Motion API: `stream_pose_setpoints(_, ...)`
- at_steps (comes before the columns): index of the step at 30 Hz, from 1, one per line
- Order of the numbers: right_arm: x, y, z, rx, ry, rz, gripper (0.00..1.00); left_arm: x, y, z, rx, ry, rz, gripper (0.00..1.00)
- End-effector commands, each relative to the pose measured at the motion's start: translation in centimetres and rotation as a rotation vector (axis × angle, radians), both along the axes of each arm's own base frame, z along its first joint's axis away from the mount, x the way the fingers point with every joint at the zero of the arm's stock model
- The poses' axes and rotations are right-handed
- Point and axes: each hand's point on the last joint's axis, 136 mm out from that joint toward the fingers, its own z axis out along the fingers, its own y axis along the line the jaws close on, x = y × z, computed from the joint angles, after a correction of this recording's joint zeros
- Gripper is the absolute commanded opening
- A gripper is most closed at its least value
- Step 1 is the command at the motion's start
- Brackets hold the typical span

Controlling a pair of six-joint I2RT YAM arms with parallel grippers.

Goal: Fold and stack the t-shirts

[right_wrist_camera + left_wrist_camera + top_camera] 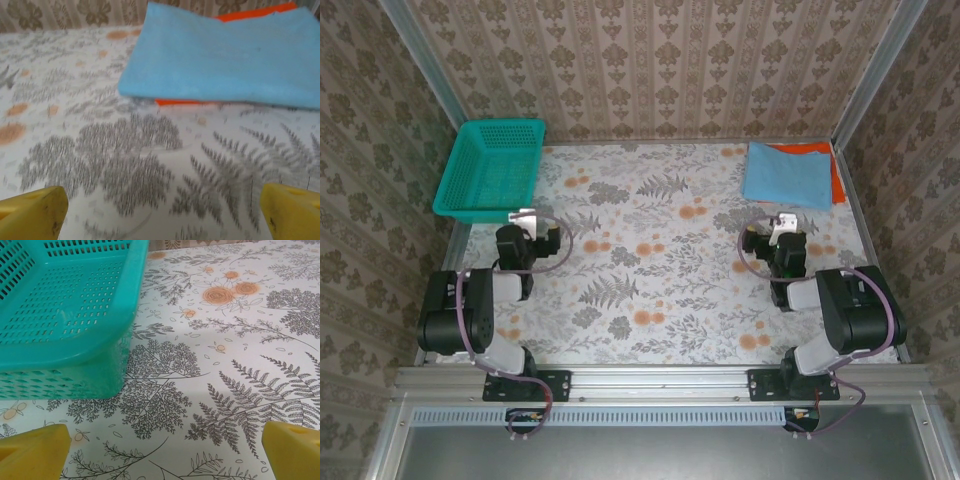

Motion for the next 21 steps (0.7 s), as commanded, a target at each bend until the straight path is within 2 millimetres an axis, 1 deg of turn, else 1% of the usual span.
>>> stream_pose_setpoints(1,0.88,-0.36,0.92,-0.014,-0.011,-0.034,0.99,0.51,0.37,0.90,0.006,-0.038,0.010,1.00)
stream_pose_setpoints(21,0.81,-0.29,0.95,-0.020,-0.013,-0.035,1.00,0.45,0.38,0.94,0.010,-0.042,0.013,1.00)
